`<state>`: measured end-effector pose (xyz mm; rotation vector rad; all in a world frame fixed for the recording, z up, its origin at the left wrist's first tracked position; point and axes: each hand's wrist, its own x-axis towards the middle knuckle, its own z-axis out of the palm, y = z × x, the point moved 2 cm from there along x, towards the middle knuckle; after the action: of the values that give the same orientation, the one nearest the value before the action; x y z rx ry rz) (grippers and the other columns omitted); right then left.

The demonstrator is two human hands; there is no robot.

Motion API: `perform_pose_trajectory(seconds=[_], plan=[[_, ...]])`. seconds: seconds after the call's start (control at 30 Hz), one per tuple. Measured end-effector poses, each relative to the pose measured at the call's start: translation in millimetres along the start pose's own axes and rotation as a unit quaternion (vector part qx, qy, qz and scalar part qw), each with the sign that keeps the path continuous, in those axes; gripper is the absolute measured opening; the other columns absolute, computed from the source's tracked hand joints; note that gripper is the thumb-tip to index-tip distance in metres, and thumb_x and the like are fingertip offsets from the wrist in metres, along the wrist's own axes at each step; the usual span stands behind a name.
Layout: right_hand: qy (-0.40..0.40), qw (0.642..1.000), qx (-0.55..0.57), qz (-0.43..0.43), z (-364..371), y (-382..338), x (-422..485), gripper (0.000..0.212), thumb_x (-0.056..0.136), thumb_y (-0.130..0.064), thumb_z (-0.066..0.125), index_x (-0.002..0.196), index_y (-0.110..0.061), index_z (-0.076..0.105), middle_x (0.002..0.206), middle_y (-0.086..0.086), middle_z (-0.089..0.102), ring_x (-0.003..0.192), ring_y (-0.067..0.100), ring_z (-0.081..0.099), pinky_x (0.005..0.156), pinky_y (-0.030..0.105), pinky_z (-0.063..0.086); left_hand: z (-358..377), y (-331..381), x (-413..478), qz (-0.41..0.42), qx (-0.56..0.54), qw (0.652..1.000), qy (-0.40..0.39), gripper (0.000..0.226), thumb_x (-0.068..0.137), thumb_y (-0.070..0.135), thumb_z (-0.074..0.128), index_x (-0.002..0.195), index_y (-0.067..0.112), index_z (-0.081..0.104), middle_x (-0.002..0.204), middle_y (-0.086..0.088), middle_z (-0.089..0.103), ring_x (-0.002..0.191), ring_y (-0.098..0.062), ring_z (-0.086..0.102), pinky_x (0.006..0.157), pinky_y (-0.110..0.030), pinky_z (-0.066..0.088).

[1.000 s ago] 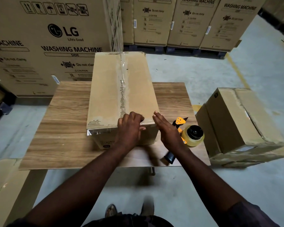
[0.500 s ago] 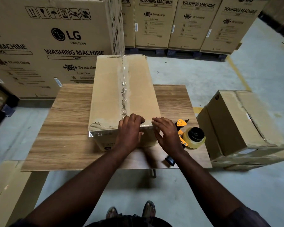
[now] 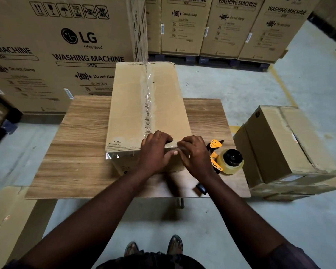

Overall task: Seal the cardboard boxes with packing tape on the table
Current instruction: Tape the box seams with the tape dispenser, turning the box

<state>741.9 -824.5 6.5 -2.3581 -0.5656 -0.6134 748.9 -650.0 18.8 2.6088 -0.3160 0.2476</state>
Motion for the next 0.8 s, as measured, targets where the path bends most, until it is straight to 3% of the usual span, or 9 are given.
perform_pose_trajectory(seconds=[0.13, 0.27, 0.33, 0.43, 0.5, 0.57, 0.7, 0.8], plan=[[-0.003, 1.000, 0.016, -0.006, 2.7, 2.1, 3.6, 0.014, 0.087, 0.001, 0.074, 0.099, -0.005, 0.075, 0.097, 0.008, 0.066, 0.095, 0.025, 0.055, 0.080, 0.036, 0.049, -11.3, -17.6, -2.0, 0.021, 0.036, 0.998, 0.039, 0.026, 0.085, 0.038, 0.075, 0.106, 0.024, 0.068, 0.105, 0.001, 0.061, 0.097, -0.025, 0.054, 0.080, -0.039, 0.046], [-0.027, 1.000, 0.000, 0.008, 0.2, 3.3, -0.5, 0.037, 0.077, 0.018, 0.067, 0.105, -0.005, 0.075, 0.102, 0.008, 0.066, 0.101, 0.024, 0.053, 0.084, 0.030, 0.047, -10.6, -30.4, -17.0, 0.020, 0.082, 0.996, 0.036, 0.046, 0.074, 0.029, 0.085, 0.115, 0.030, 0.066, 0.107, 0.001, 0.059, 0.098, -0.026, 0.054, 0.079, -0.038, 0.040], [-0.041, 0.999, -0.005, 0.015, 0.1, -2.3, 4.6, 0.027, 0.078, 0.007, 0.074, 0.101, -0.008, 0.074, 0.100, 0.006, 0.065, 0.097, 0.025, 0.054, 0.081, 0.034, 0.047, -12.0, -31.3, -17.6, 0.018, 0.077, 0.996, 0.031, 0.048, 0.073, 0.029, 0.085, 0.117, 0.031, 0.065, 0.109, 0.002, 0.059, 0.100, -0.025, 0.052, 0.081, -0.038, 0.040], [-0.060, 0.998, -0.016, -0.001, 7.5, -15.6, 14.9, 0.010, 0.088, -0.023, 0.075, 0.091, -0.014, 0.071, 0.092, 0.002, 0.062, 0.089, 0.025, 0.055, 0.078, 0.038, 0.043, -16.0, -31.5, -15.2, 0.004, 0.042, 0.998, 0.050, 0.036, 0.081, 0.046, 0.074, 0.112, 0.029, 0.067, 0.107, 0.002, 0.060, 0.099, -0.025, 0.053, 0.081, -0.039, 0.041], [-0.050, 0.998, -0.021, 0.016, 12.2, -20.0, 16.3, 0.013, 0.090, -0.026, 0.074, 0.088, -0.014, 0.067, 0.091, 0.002, 0.060, 0.088, 0.024, 0.052, 0.077, 0.036, 0.039, -15.5, -29.8, -13.9, -0.004, 0.035, 0.998, 0.055, 0.031, 0.084, 0.047, 0.067, 0.109, 0.028, 0.068, 0.105, 0.002, 0.062, 0.097, -0.025, 0.054, 0.080, -0.039, 0.041], [-0.046, 0.998, -0.025, 0.023, 13.8, -18.7, 12.7, 0.012, 0.088, -0.022, 0.075, 0.089, -0.014, 0.065, 0.093, 0.003, 0.059, 0.089, 0.024, 0.050, 0.077, 0.036, 0.038, -14.7, -28.0, -13.8, -0.010, 0.037, 0.998, 0.049, 0.029, 0.083, 0.040, 0.073, 0.108, 0.028, 0.067, 0.107, 0.003, 0.061, 0.099, -0.026, 0.055, 0.079, -0.038, 0.039], [-0.075, 0.996, -0.036, 0.020, 12.0, -12.7, 8.5, 0.022, 0.075, -0.009, 0.073, 0.095, -0.014, 0.065, 0.098, 0.004, 0.058, 0.092, 0.028, 0.051, 0.077, 0.045, 0.044, -16.6, -31.8, -14.6, -0.008, 0.030, 1.000, 0.002, 0.048, 0.070, 0.026, 0.086, 0.114, 0.029, 0.066, 0.113, 0.003, 0.060, 0.104, -0.025, 0.054, 0.083, -0.037, 0.040], [-0.074, 0.995, -0.053, 0.041, 12.9, -21.5, 17.4, 0.024, 0.081, -0.033, 0.079, 0.090, -0.018, 0.063, 0.094, 0.001, 0.057, 0.091, 0.021, 0.047, 0.074, 0.036, 0.036, -22.8, -37.8, -15.3, 0.008, -0.021, 1.000, 0.006, 0.042, 0.076, 0.034, 0.083, 0.113, 0.026, 0.067, 0.111, 0.002, 0.060, 0.103, -0.024, 0.053, 0.085, -0.036, 0.043]])
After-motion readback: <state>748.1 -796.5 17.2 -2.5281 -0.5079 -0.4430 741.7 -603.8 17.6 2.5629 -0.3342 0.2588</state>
